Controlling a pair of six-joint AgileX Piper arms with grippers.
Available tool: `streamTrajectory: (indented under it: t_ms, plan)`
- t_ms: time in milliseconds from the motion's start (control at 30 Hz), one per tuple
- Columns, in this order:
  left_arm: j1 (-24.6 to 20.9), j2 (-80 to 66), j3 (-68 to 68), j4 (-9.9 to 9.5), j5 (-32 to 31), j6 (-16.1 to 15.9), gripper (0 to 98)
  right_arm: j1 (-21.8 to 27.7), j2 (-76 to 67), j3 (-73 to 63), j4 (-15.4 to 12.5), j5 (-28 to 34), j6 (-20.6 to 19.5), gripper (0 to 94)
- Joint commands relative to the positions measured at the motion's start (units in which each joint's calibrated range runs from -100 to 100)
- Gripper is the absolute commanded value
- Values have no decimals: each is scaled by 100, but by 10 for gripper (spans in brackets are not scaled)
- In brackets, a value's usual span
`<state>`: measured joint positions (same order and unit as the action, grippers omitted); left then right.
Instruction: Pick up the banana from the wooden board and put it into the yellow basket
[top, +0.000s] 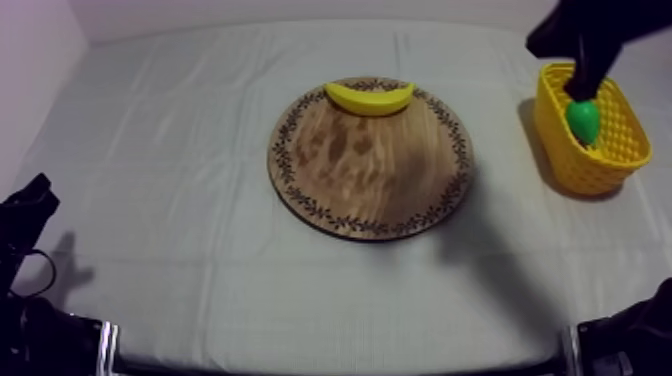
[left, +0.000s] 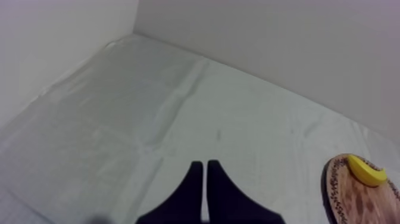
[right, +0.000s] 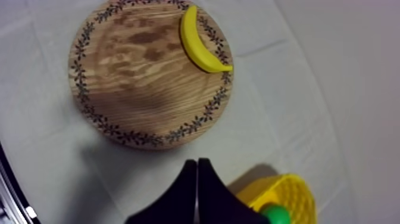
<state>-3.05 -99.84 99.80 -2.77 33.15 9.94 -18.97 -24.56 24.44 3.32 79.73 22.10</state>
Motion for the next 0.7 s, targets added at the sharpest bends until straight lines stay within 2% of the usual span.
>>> streamTrajectory:
  t_ms: [0, 133, 233, 667]
  plan:
    - [-2, 2, -2, 1, -1, 0, 1, 14, 951, -1110, -74, 364, 696, 7]
    - [-2, 2, -2, 1, -1, 0, 1, -1, 1779, -1975, -95, 684, 1104, 7]
    - [-2, 2, -2, 1, -1, 0, 1, -53, 2381, -2626, -61, 801, 1224, 7]
    - [-2, 2, -2, 1, -1, 0, 1, -244, 4398, -4775, -2, 1235, 1247, 6]
